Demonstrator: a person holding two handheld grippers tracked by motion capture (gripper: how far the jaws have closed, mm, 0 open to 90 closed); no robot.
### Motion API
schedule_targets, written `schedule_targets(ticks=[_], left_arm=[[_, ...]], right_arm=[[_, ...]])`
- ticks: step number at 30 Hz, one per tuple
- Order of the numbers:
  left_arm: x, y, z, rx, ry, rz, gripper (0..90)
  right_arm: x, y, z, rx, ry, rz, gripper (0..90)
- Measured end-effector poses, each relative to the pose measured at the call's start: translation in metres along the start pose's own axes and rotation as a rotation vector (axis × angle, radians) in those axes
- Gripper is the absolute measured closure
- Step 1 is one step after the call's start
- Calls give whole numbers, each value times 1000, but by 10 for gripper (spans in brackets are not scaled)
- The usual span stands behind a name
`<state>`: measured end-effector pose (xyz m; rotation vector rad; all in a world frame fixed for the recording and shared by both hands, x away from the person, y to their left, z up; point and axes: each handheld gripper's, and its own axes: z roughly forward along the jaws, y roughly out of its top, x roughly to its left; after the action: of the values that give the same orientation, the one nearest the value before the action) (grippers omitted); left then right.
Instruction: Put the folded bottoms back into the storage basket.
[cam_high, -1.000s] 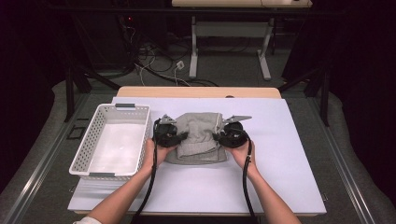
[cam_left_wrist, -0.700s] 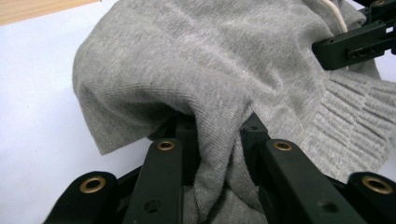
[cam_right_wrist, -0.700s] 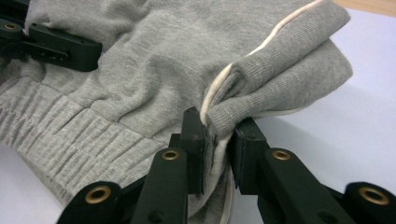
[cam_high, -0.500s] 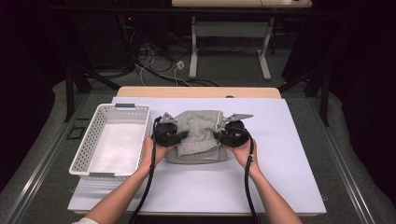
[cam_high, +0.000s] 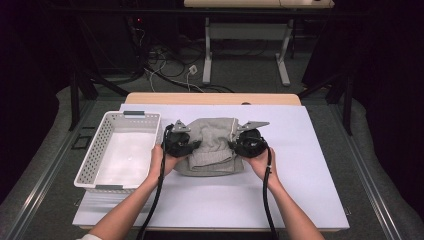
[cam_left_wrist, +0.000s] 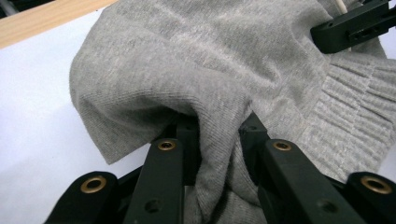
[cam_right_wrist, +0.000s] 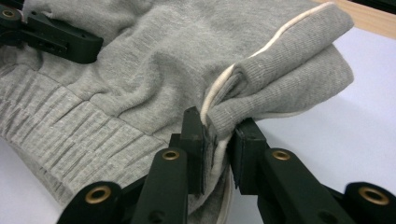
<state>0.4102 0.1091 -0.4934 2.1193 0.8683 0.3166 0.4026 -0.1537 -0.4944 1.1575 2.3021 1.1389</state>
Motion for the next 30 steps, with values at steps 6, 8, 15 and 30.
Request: schedule_targets(ticks=[6, 8, 15, 30], left_arm=[[-2, 3, -6, -1, 5, 29, 765], [-3, 4, -9, -2, 12, 42, 765], [-3, 6, -15, 3, 9, 56, 765], [-3, 7, -28, 1, 10, 79, 765]], right_arm=[[3, 3, -5, -4, 3, -17, 771], [4, 4, -5, -6, 5, -23, 772], [7, 6, -7, -9, 11, -38, 773], [16, 11, -13, -23, 18, -60, 773]])
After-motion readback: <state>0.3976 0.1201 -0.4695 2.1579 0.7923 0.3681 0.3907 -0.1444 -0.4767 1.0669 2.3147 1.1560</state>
